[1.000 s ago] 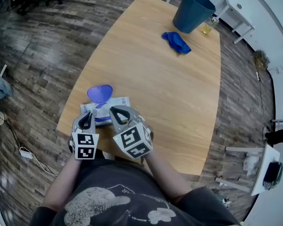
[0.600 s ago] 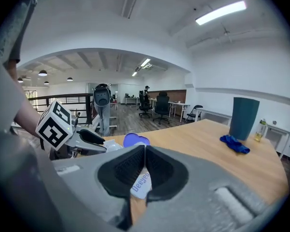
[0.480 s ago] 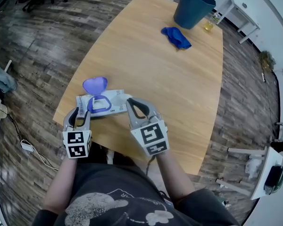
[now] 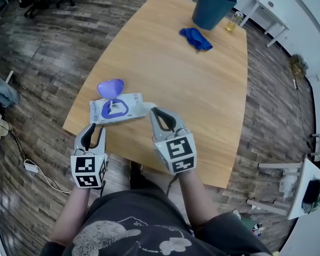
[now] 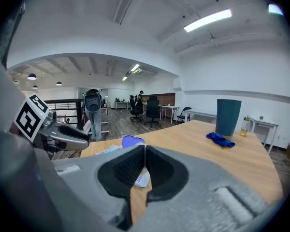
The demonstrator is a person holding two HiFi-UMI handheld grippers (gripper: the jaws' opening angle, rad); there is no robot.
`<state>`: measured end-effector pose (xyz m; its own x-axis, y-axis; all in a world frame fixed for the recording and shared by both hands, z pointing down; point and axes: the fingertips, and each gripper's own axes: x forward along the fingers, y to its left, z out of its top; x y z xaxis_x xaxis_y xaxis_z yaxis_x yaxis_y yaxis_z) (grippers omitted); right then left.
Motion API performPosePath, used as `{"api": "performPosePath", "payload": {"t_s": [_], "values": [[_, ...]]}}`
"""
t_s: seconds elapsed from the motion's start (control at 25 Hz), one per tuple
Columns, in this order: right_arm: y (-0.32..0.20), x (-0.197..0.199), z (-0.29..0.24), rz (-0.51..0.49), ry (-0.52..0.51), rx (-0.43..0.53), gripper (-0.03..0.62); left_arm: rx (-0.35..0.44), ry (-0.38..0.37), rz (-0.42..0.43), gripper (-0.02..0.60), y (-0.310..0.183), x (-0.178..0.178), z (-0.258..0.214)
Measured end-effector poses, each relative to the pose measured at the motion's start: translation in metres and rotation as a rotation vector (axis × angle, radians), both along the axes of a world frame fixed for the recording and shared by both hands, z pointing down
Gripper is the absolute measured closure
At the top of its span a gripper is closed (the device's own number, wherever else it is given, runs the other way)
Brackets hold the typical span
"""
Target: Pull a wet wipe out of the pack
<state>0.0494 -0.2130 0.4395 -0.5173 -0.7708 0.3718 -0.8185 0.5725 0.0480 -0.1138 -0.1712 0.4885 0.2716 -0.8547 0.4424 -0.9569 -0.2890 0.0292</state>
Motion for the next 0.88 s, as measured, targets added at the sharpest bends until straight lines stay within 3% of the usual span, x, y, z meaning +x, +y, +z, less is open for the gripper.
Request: {"api": "performPosePath", "payload": {"t_s": [0.28,0.6,0.88], "values": [[0.061,-0.007,-0.021,0.014,-0.001,0.049,0.591,0.062,0.076,-0.024,0.563,0.063,-0.014,-0.027],[0.162,-0.009,-0.052,0.037,-0.01,0.105,0.591,0.141,0.111,-0.025,0.563,0.157,-0.031,-0.064],[0.238,0.011,-0.065,0.116,0.008,0.131,0.591,0.166,0.141,0.025,0.563,0.216,-0.031,-0.074]]}}
